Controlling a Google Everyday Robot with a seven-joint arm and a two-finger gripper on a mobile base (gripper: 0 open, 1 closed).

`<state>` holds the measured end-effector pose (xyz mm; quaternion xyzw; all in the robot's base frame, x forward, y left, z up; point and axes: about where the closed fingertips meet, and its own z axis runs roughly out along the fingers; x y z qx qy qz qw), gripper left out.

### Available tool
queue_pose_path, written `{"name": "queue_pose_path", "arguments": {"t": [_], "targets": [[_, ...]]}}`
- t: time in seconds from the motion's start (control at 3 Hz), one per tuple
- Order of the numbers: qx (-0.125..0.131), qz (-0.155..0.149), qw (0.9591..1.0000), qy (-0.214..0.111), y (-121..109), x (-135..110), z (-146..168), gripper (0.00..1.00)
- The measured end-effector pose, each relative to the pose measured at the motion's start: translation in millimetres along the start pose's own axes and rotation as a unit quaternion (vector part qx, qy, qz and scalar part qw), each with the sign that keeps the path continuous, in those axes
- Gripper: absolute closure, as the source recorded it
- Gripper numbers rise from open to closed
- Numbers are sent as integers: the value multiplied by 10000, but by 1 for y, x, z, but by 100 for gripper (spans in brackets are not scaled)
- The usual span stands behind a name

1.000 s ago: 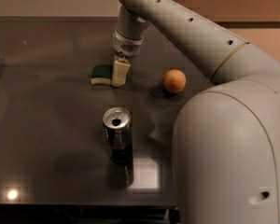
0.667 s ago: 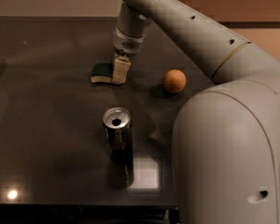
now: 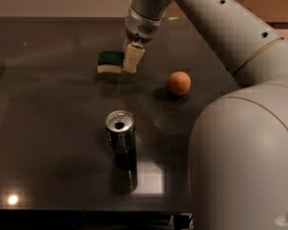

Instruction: Pick sponge

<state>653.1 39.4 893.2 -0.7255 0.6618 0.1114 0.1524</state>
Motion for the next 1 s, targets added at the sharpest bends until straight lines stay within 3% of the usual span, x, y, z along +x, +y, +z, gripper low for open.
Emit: {"name": "queue_pose_path", "arguments": {"t": [0.67,1.0], "targets": [[363,-732,9959,-376,6,-32,-66,100],[456,-736,9953,-436,0,-37,-64,100]]}}
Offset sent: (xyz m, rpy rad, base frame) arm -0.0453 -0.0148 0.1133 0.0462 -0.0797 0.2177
